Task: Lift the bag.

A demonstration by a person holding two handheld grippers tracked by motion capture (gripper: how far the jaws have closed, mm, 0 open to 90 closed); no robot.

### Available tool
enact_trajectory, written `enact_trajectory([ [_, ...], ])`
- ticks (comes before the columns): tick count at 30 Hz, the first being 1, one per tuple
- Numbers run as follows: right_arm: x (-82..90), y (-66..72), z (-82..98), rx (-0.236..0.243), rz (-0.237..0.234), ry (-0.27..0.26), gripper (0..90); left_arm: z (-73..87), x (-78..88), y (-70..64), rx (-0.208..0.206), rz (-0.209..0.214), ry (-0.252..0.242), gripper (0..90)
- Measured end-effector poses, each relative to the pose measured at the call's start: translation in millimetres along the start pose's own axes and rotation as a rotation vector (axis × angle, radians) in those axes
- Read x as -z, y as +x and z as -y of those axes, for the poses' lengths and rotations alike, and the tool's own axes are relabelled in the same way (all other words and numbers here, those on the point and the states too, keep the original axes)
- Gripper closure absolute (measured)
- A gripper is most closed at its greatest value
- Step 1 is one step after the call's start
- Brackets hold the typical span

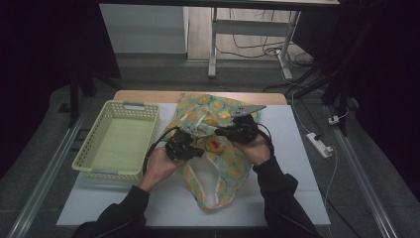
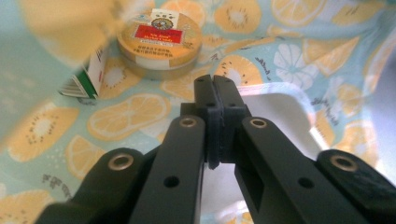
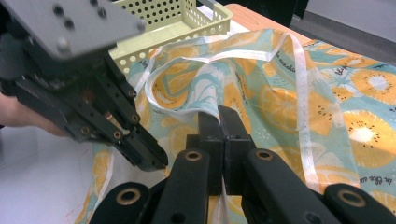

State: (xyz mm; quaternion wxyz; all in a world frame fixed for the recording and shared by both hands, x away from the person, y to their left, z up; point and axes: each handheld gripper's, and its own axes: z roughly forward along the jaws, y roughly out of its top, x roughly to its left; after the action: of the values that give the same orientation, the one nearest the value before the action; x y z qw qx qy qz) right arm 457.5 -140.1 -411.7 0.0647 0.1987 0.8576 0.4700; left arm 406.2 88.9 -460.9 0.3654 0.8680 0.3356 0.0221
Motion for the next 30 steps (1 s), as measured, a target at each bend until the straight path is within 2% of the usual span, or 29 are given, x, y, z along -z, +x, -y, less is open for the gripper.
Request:
enact_trajectory([
  [12,6.1,6.6,-6.9,0.017,-0.014,-0.014,89.3,-8.4,31.2,-0.3,0.008,0.055,-0.084,89.6],
  [19,10.2,6.4,-9.3,0.014,-0.021,-0.023,89.3,-17.3,48.1,1.1,0.003,0.081,-0.090,89.6],
  [24,13.3,8.3,-15.3,0.024,-0.028,-0.024,89.4,-25.5,59.1,3.2,0.000,0.074,-0.108,89.6],
  [30,19.1,11.8,-28.2,0.041,-0.037,-0.038,89.4,-41.8,75.0,1.2,-0.030,0.022,-0.127,89.7],
])
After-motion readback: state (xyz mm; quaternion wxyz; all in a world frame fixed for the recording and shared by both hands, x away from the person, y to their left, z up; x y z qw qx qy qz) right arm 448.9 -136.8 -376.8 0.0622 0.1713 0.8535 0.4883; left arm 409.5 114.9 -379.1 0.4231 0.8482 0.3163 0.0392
